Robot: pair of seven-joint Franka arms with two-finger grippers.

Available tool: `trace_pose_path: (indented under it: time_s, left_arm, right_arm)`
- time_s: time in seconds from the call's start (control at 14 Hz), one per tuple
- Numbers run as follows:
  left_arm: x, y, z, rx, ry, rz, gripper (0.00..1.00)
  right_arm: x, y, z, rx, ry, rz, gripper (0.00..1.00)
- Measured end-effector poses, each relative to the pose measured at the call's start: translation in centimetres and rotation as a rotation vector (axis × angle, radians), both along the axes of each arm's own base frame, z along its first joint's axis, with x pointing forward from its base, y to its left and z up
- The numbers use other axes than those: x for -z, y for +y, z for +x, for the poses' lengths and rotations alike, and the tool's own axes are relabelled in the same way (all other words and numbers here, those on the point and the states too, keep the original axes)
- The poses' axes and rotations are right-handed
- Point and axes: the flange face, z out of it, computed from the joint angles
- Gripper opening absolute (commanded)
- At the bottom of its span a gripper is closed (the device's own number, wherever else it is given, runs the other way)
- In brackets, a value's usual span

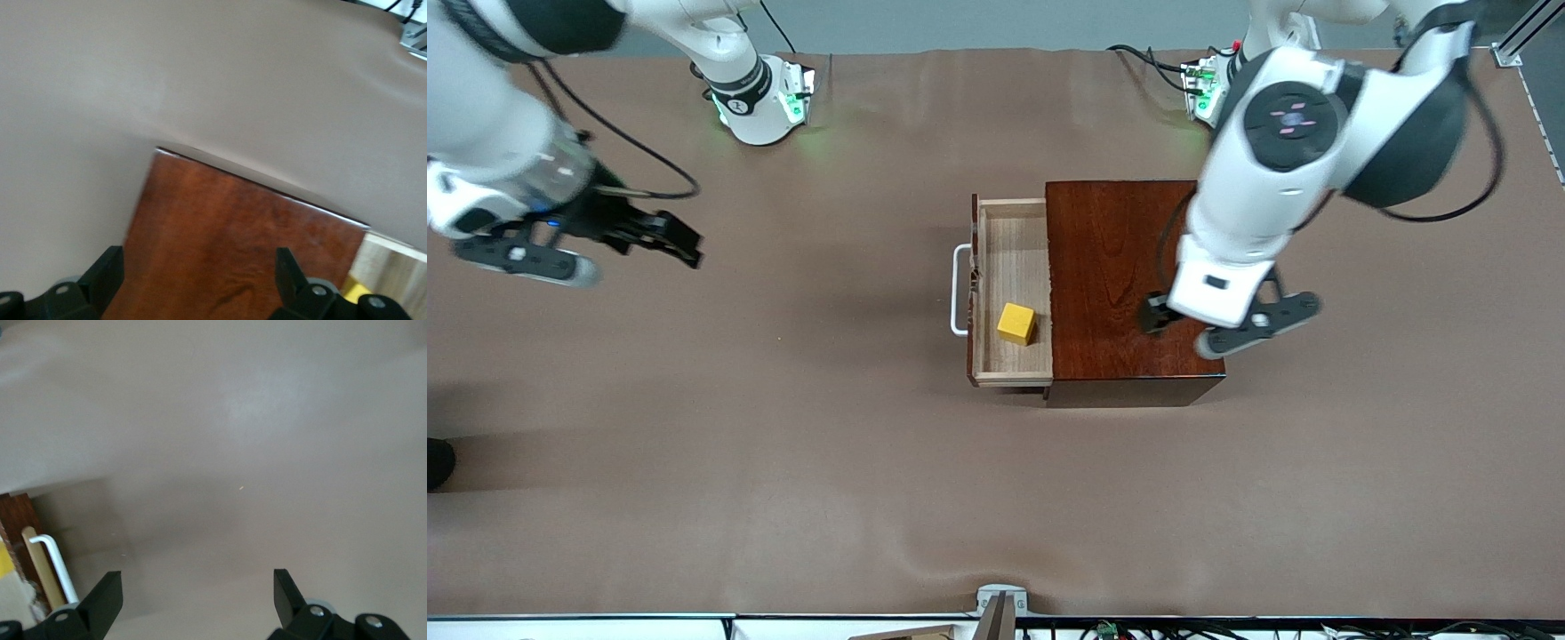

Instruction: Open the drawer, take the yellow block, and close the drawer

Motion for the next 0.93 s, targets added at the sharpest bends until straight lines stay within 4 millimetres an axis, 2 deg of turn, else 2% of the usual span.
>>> trace_pose_path:
  time_s: [0.43,0.71,0.78,0.93]
  left_arm:
    - [-1.8,11.7,-0.1,0.116,0.033,-0.003,1.0]
    - [-3.2,18.9,-0.9,0.214,0.038,-0.034,1.0]
    - [-3.5,20.5,-1.3,0.243,0.038,-0.034,1.0]
    - [-3.9,22.2,-2.0,0.299,0.04,-0.031,1.0]
  right_arm:
    - [4.1,11.3,-1.1,0.431,0.009,-0.007,1.0]
    - [7.0,18.5,-2.0,0.726,0.032,-0.035,1.0]
    - [7.7,20.1,-2.1,0.798,0.034,-0.039,1.0]
    - [8.9,23.4,-2.2,0.928,0.026,-0.024,1.0]
